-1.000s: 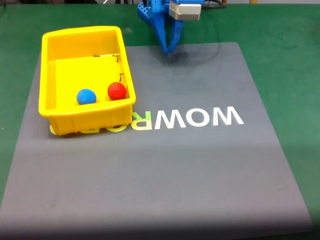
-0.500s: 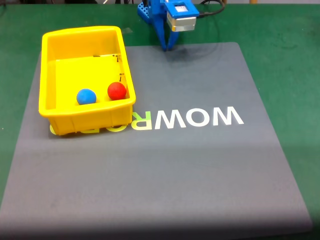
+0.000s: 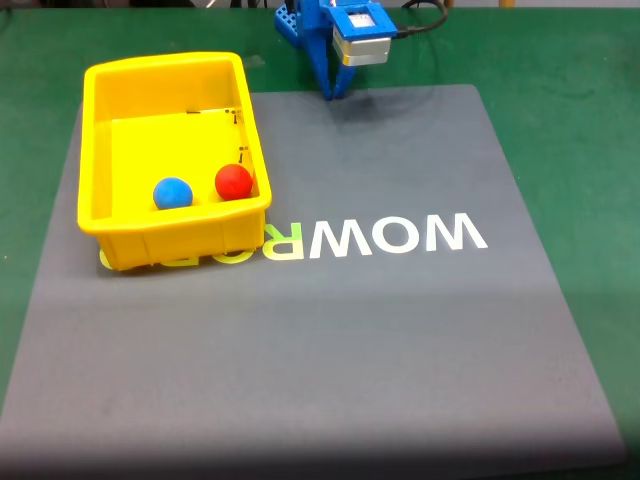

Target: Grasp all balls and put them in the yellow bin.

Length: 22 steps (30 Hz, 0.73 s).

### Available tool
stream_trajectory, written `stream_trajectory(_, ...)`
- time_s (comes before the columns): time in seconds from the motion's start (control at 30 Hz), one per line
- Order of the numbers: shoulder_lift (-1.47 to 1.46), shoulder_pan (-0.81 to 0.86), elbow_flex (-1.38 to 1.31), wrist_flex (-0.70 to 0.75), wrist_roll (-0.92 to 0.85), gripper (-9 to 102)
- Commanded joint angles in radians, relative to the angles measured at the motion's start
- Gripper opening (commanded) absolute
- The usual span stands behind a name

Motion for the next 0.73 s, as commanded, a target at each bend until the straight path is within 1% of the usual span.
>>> stream_trajectory(0.0, 0.014, 0.011, 0.031, 0.000, 0.015, 0)
stream_trajectory(0.7, 0.012, 0.011, 0.031, 0.000, 0.012, 0)
